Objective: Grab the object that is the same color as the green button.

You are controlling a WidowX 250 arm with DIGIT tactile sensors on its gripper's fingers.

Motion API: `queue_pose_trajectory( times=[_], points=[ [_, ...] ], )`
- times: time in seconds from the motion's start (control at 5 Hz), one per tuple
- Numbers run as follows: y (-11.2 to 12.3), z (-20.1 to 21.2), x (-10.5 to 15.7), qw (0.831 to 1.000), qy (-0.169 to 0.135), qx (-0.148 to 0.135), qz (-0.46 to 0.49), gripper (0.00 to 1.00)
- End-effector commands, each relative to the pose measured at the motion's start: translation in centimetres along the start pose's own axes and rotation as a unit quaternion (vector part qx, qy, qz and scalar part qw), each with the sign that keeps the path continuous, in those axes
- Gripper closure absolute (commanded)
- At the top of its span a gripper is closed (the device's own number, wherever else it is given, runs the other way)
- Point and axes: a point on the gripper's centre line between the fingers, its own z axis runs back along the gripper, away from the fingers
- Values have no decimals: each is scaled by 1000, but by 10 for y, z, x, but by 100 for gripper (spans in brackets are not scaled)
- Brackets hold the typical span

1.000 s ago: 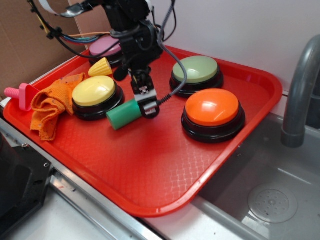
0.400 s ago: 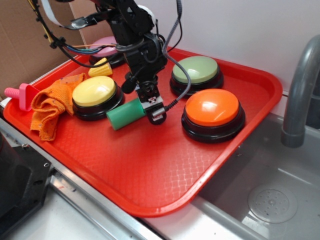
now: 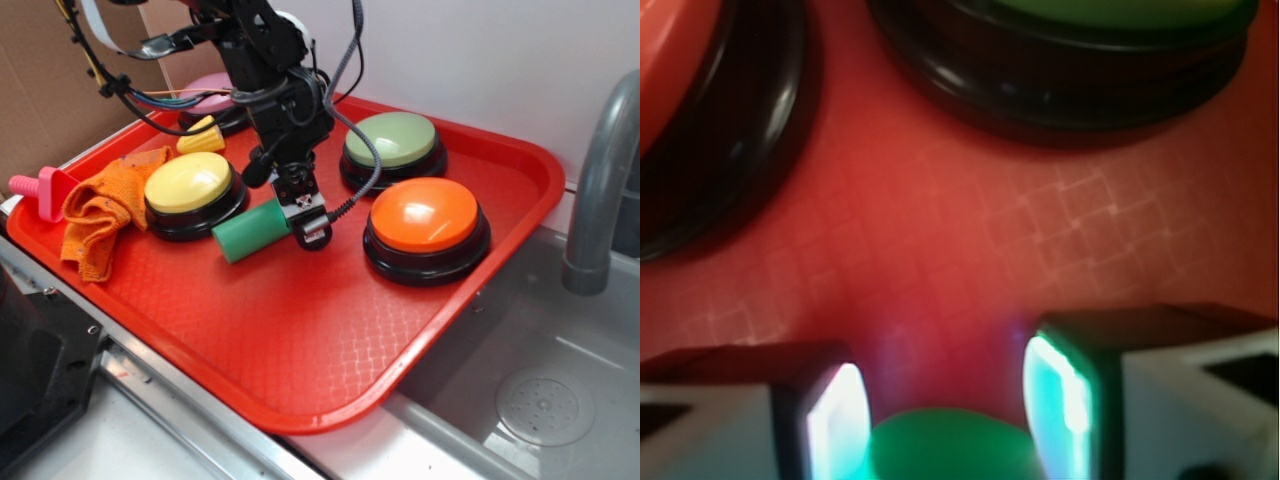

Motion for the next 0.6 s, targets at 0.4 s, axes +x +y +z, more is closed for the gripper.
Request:
queue_pose_trajectory(
  times=[0.4],
  points=[
    [22,110,7,999,-22,-24,18,100]
  ],
)
